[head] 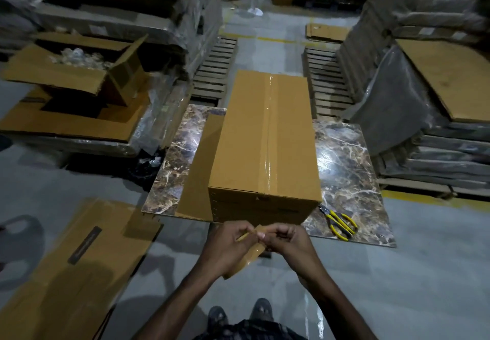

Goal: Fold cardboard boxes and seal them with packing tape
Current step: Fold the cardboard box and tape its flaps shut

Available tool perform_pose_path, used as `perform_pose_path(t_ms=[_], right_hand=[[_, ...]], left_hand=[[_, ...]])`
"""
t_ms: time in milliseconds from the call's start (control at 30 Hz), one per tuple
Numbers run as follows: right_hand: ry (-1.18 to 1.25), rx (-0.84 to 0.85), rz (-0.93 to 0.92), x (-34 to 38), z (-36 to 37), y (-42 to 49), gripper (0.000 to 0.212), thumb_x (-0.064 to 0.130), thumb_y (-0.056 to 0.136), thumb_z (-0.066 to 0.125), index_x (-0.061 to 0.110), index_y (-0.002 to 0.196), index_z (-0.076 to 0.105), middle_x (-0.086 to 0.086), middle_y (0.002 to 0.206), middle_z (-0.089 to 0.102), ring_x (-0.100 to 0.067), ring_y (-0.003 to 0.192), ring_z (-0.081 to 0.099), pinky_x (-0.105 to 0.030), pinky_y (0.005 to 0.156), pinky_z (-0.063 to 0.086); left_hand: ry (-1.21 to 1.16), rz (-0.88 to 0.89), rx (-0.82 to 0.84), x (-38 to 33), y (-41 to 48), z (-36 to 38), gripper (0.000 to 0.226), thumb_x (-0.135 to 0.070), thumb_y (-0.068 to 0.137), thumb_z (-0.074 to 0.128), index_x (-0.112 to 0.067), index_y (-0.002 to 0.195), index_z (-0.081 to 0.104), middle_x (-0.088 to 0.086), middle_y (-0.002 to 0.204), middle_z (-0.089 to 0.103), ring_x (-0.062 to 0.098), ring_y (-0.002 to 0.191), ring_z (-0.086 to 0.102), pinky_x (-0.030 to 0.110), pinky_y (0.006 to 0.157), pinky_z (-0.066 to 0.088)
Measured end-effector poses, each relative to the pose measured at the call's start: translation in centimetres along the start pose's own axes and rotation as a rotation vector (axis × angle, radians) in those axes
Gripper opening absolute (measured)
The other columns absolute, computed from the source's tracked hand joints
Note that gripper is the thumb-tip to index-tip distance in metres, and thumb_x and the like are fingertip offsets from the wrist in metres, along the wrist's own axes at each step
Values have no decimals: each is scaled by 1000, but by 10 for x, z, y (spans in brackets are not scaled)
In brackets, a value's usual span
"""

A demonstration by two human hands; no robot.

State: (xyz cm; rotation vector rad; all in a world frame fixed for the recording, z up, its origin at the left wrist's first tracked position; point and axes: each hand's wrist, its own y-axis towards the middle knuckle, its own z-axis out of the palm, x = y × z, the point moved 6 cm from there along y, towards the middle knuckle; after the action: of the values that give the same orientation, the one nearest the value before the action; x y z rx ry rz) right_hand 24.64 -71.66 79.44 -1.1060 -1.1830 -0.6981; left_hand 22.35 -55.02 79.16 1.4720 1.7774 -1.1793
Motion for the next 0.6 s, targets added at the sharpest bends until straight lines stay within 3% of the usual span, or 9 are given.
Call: perform_pose_path(t_ms=[200,267,333,367,433,500,600], right_hand=[[-60,-127,-3,4,-8,3,6,20,89,79,16,90,84,-7,84,80,-23,79,76,-33,72,59],[-30,-168,-11,8,-11,6,6,18,88,79,15,89,84,-6,83,80,-17,76,75,-26,67,55],[6,-193,-9,13,-16,9,7,18,87,80,13,89,84,-7,83,80,-13,74,73,-23,65,53],[25,-206,-4,14,-19,11,8,19,86,80,13,90,84,-8,84,80,-14,74,72,-24,65,53],[81,-247,5,14,-24,13,10,19,85,81,11,91,83,-10,84,79,-18,73,70,-26,65,53],[120,-299,17,13,-26,15,8,18,84,82,11,89,82,-12,84,79,-19,72,69,-29,65,53],[135,-425,12,14,-40,16,5,15,84,82,10,85,80,-9,83,79,-21,75,72,-35,69,57]], left_hand=[[142,58,87,-11,14,-6,30,-63,95,61,-36,95,76,-18,94,73,4,90,66,43,84,58],[184,62,109,-16,20,-11,35,-65,94,61,-40,116,70,-16,106,70,7,96,65,40,78,57],[221,46,111,-19,27,-22,62,-72,87,65,-50,143,48,-10,112,66,8,94,65,29,69,51],[218,55,111,-21,32,-28,73,-74,83,68,-53,147,42,-8,112,68,7,90,67,26,66,51],[154,121,134,-29,39,-38,72,-72,78,74,-49,143,52,-9,118,72,5,89,71,30,70,59],[78,191,156,-37,43,-45,75,-81,67,75,-47,133,63,-12,124,73,5,99,73,40,82,64],[280,272,124,-42,46,-55,83,-97,59,61,-41,119,71,-14,120,75,4,104,69,40,103,54]])
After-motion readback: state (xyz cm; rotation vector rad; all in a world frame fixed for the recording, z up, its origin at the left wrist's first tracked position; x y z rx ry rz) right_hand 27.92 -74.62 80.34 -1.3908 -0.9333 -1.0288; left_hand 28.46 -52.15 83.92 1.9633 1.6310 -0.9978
